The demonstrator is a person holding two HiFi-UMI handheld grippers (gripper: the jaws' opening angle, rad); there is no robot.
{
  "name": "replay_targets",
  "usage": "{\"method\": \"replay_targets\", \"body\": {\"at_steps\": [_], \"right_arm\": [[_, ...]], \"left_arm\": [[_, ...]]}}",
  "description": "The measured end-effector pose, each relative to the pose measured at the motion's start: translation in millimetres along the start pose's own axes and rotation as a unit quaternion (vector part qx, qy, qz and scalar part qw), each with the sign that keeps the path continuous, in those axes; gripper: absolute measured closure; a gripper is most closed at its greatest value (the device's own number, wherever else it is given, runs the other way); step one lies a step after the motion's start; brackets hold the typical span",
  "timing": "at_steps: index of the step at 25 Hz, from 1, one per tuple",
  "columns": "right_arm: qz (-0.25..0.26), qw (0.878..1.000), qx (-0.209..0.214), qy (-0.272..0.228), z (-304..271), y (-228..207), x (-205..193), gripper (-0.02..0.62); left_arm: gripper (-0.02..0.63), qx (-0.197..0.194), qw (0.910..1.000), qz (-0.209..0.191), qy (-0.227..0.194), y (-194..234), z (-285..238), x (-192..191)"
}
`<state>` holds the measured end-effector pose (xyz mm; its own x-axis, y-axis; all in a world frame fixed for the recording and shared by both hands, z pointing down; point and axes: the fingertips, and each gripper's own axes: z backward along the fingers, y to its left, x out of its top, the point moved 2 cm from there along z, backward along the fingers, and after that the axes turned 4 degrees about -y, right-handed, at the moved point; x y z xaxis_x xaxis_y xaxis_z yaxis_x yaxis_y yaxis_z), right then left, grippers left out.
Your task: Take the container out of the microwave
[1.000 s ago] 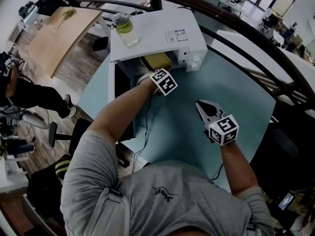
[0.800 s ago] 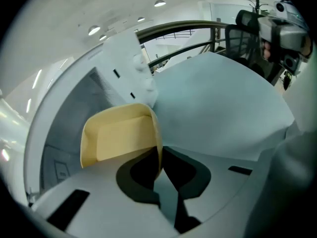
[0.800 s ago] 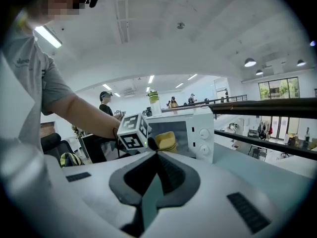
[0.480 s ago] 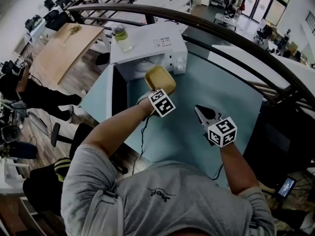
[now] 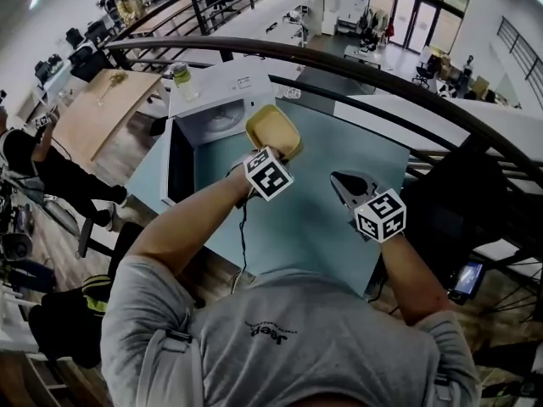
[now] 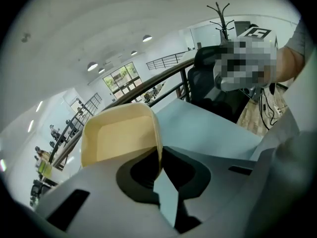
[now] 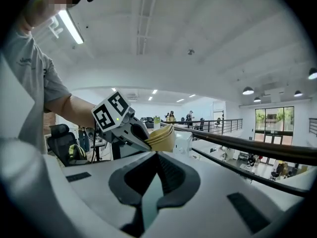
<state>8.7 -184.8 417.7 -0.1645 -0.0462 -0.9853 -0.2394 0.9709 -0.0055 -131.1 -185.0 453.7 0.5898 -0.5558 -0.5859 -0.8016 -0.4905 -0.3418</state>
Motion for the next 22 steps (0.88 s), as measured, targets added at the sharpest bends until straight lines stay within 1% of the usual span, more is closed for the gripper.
{"method": "replay_targets", "body": {"at_steps": [6, 10, 16, 22], "right_arm": [[0.05, 0.998, -0.014, -0.023, 65, 0, 34, 0.578], [0.064, 0.996, -0.029, -0.047, 101, -3, 59, 0.578], [0.08, 0.991, -0.05, -0.098, 141, -7, 110, 0.578], [0.094, 0.985, -0.068, -0.13, 172, -12, 154, 0.578]], "left_arm": [[0.565, 0.016, 0.9976, -0.049, -0.047, -28, 42, 78], [0.565, 0.028, 0.9942, -0.073, -0.074, -41, 67, 122], [0.565, 0.049, 0.9875, -0.11, -0.102, -46, 102, 176], [0.565, 0.059, 0.9795, -0.142, -0.131, -56, 136, 224]]}}
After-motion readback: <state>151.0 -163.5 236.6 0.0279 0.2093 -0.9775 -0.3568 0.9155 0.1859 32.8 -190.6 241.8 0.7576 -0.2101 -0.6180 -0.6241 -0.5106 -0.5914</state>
